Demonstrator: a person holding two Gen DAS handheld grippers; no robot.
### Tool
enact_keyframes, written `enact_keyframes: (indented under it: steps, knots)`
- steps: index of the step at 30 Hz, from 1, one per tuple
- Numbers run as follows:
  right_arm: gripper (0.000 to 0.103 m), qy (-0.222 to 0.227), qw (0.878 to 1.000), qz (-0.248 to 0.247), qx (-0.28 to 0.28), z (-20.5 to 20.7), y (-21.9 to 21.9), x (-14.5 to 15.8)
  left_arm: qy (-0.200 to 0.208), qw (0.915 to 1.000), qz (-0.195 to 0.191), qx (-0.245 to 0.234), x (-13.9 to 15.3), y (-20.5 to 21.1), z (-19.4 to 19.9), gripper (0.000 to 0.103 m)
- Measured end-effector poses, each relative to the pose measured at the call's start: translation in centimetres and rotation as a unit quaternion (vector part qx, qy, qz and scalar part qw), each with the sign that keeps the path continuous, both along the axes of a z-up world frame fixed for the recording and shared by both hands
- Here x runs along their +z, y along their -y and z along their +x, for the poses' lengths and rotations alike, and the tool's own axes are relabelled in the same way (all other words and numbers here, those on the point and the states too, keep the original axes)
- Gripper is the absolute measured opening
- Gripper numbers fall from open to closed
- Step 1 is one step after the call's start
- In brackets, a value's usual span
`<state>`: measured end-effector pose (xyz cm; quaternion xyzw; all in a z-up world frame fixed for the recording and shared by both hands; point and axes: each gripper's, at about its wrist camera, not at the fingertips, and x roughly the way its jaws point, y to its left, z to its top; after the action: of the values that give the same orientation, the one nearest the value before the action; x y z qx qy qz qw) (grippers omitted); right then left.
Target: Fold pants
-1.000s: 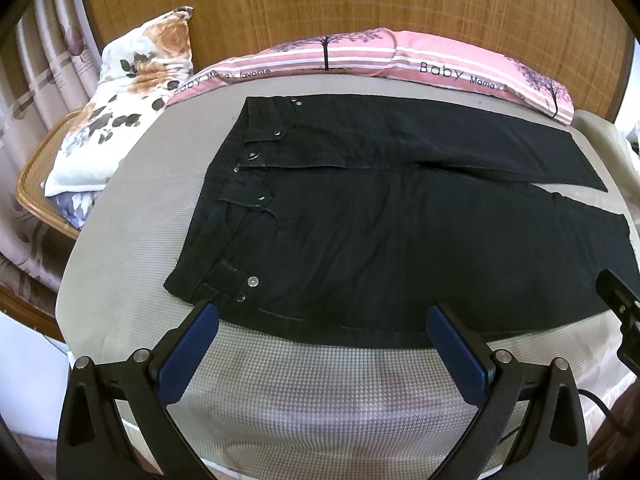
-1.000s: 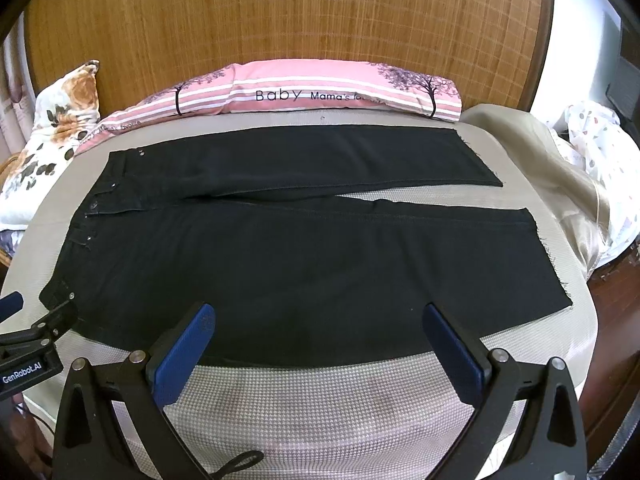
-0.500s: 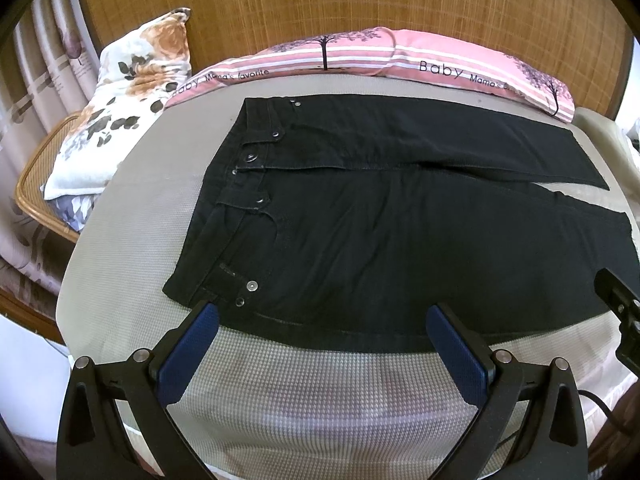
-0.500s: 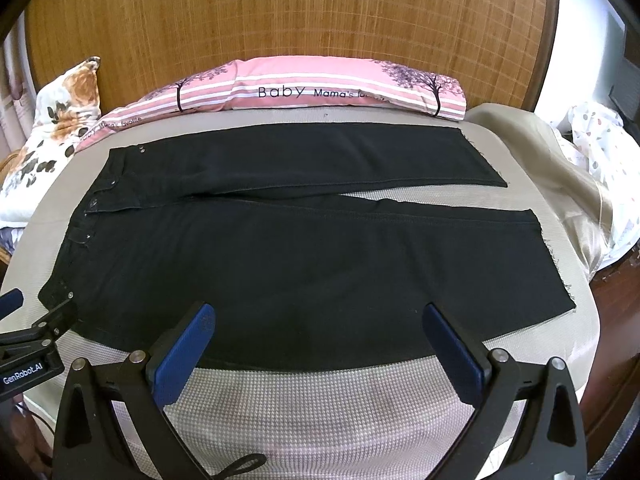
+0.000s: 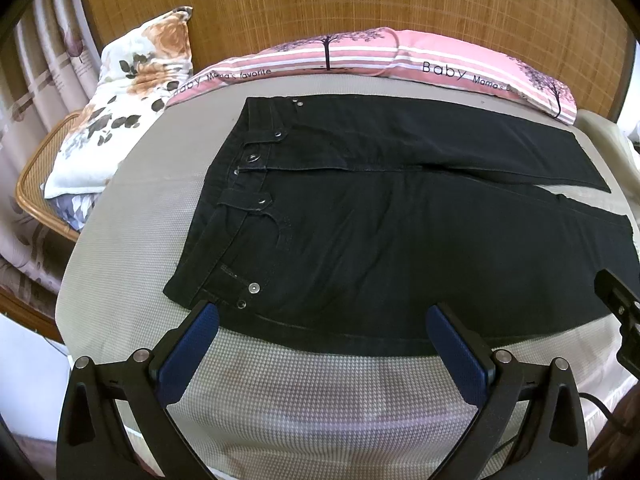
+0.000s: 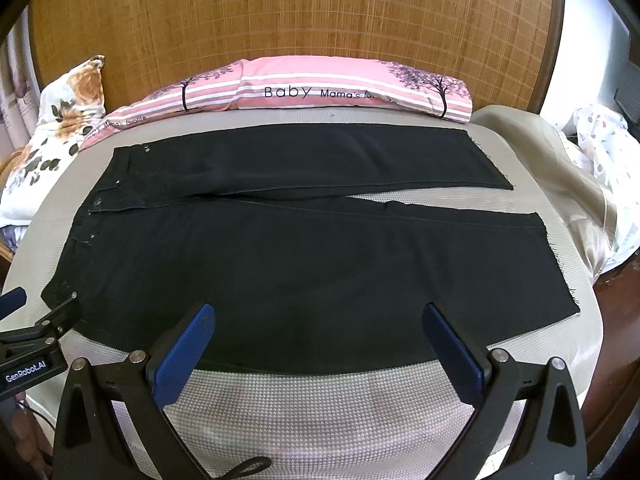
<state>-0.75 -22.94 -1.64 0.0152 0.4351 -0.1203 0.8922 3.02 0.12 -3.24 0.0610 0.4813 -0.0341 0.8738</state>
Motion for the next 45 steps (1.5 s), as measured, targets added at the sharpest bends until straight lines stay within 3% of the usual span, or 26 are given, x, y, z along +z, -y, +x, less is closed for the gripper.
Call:
enact_keyframes:
  steps: [14,23,27,29,33,36,40,45]
  knots:
    - [0.103,-0.007,1.0,0.006,0.015,1.3,0.2,-0.3,0.002,0.9997,-0.02,0.011,0.1,-1.9,2.0,0.103]
    - [0.103,-0.026,0.997,0.07,0.032,5.3,2.5,-0.2,0.014,0.9963,-0.064,0.055,2.3,-7.1,8.7,0.103]
    - [0.103,-0.009,0.994,0.093,0.054,7.6,3.0,0.3,0.026,0.9935,-0.093,0.061,3.0,-9.8,13.1,0.103]
    - [0.103,0.0,0.993,0.102,0.065,9.0,3.0,0.4,0.035,0.9922,-0.107,0.053,3.1,-11.1,15.8,0.1]
    - [0.103,-0.004,0.991,0.122,0.061,11.6,3.1,-0.3,0.025,0.9899,-0.131,0.05,2.4,-13.1,21.1,0.08]
    - [0.103,-0.012,0.989,0.13,0.064,13.4,2.9,-1.2,0.0,0.9816,-0.187,0.039,1.3,-14.2,24.8,0.069]
    - [0.103,-0.031,0.986,0.15,0.061,15.5,2.8,-2.7,-0.053,0.9578,-0.28,0.033,-1.3,-15.1,29.6,0.054]
    - [0.103,-0.046,0.986,0.155,0.052,17.7,2.8,-4.0,-0.102,0.9406,-0.322,0.034,-4.4,-15.5,32.9,0.047]
